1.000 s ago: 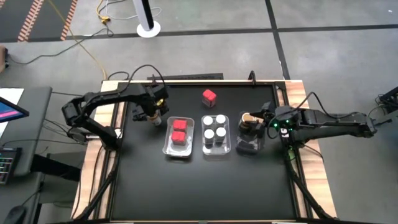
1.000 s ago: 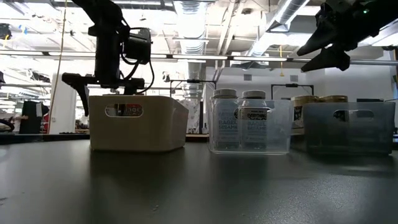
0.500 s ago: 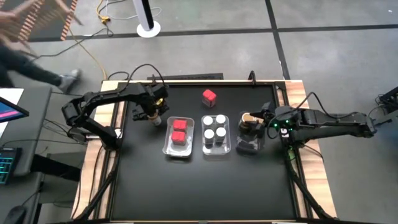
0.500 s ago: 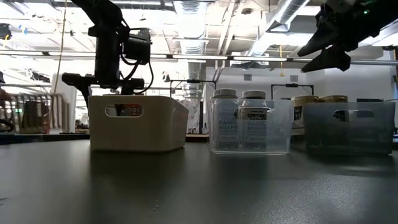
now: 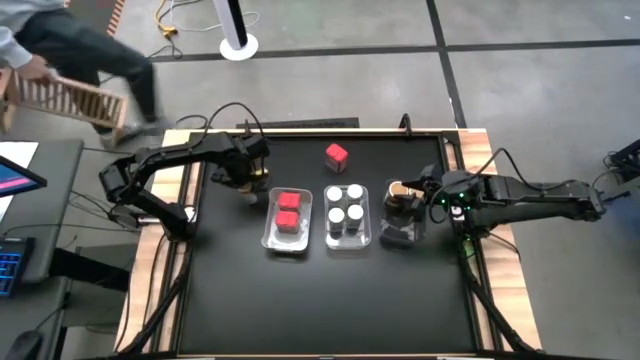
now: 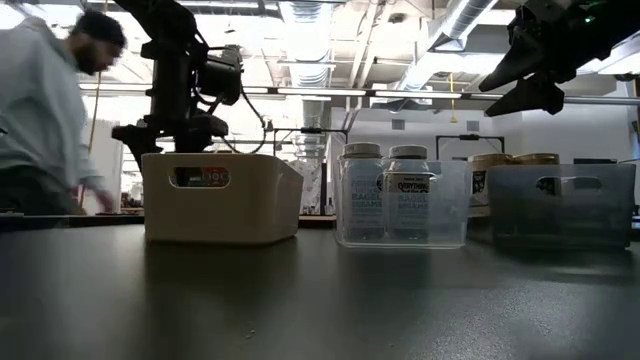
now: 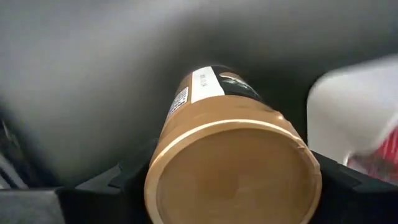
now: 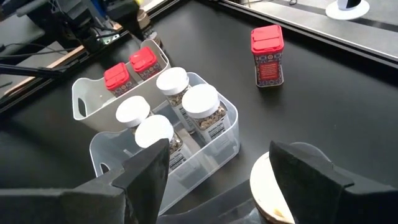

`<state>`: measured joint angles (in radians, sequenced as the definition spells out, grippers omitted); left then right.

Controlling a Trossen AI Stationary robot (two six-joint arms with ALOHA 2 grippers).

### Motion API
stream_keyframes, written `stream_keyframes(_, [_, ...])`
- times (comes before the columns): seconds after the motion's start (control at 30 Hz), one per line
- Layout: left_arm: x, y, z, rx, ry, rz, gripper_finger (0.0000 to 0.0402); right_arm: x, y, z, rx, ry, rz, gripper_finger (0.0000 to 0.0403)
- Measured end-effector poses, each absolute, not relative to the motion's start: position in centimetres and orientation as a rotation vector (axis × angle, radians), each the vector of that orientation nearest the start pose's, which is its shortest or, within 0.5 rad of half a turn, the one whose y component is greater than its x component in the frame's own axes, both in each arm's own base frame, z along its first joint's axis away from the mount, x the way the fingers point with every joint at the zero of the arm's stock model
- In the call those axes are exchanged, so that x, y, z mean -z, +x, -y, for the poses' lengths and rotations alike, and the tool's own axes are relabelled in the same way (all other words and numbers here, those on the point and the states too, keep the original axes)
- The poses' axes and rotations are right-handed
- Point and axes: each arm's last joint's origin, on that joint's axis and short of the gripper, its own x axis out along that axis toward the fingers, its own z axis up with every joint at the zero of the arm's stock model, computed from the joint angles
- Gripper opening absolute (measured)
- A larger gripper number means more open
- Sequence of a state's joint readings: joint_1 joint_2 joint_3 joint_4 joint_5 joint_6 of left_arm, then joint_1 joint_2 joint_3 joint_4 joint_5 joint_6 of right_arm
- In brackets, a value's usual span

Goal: Sort spices by type
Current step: Put the brown seasoning bottle into the black bin

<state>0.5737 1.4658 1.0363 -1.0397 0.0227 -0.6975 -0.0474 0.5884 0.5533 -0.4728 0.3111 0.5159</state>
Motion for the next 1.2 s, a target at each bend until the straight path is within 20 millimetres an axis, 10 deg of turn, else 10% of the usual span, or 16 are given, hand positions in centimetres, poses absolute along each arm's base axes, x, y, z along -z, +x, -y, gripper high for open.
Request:
stream_keyframes(0.5, [-22.2,20.6,-11.3,-0.083,-0.279,-1.571,0.028,-25.5,13.0,1.5,0.477,0.457,-0.397,0.0302])
stream_keyframes(0.83, [-22.2,20.8,-10.6,0.123,0.272,-1.709,0.0275,-25.5,13.0,1.5,0.517,0.641,-0.353,0.0302])
stream_keyframes(1.2, [-22.2,21.1,-12.5,0.196,0.309,-1.546,0.0275,-25.5,13.0,1.5,0.529,0.697,-0.338,0.0302])
